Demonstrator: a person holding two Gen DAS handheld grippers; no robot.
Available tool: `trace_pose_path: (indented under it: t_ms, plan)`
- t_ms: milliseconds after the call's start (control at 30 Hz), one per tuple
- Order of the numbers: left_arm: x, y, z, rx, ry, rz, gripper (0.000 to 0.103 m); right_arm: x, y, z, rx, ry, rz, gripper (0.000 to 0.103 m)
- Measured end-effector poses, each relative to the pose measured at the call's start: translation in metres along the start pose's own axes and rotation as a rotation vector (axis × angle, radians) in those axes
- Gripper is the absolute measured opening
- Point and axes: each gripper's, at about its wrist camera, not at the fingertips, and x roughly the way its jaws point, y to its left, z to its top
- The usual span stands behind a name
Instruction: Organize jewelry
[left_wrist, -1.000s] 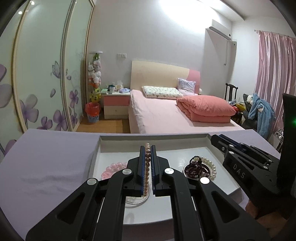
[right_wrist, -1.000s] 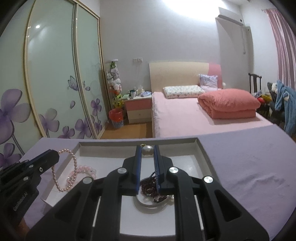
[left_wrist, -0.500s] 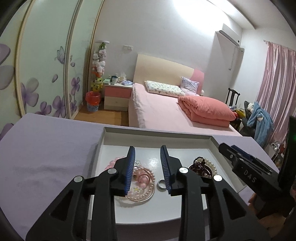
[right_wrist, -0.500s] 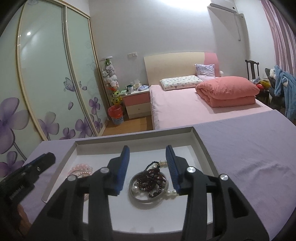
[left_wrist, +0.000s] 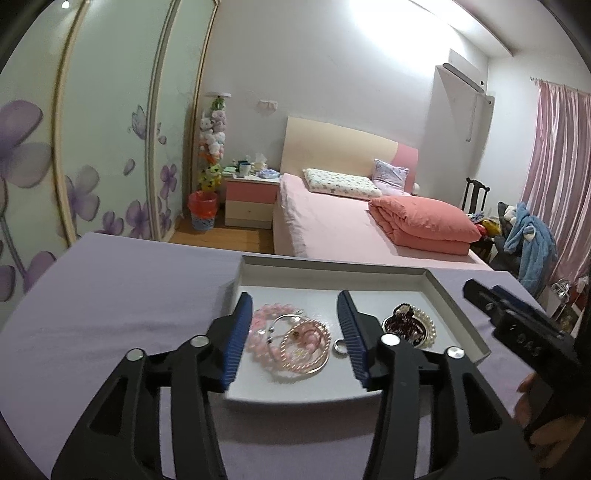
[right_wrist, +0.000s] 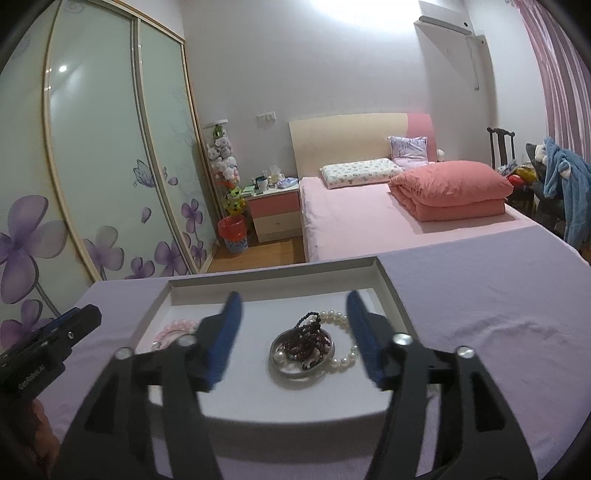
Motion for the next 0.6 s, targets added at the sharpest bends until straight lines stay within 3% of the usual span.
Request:
trace_pose_path:
  t_ms: [133, 233, 367, 600]
  plan:
    - [-0.026, 0.004, -0.006, 0.02, -0.034, 0.027, 0.067, -0.034, 0.005, -0.006, -0.02, -0.032, -0.002, 0.088]
    - [-0.047, 0.007, -0.014, 0.039, -0.064, 0.058, 0.08, -0.058, 0.009, -0.014, -0.04, -0.055, -0.012, 0.097]
    - [-0.079, 0.008, -0.027, 0.063, -0.112, 0.104, 0.094, -0.091, 0.015, -0.027, -0.078, -0.087, -0.028, 0.099]
    - [-0.119, 0.004, -0.048, 0.093, -0.171, 0.15, 0.101, -0.146, 0.028, -0.054, -0.141, -0.147, -0.038, 0.099]
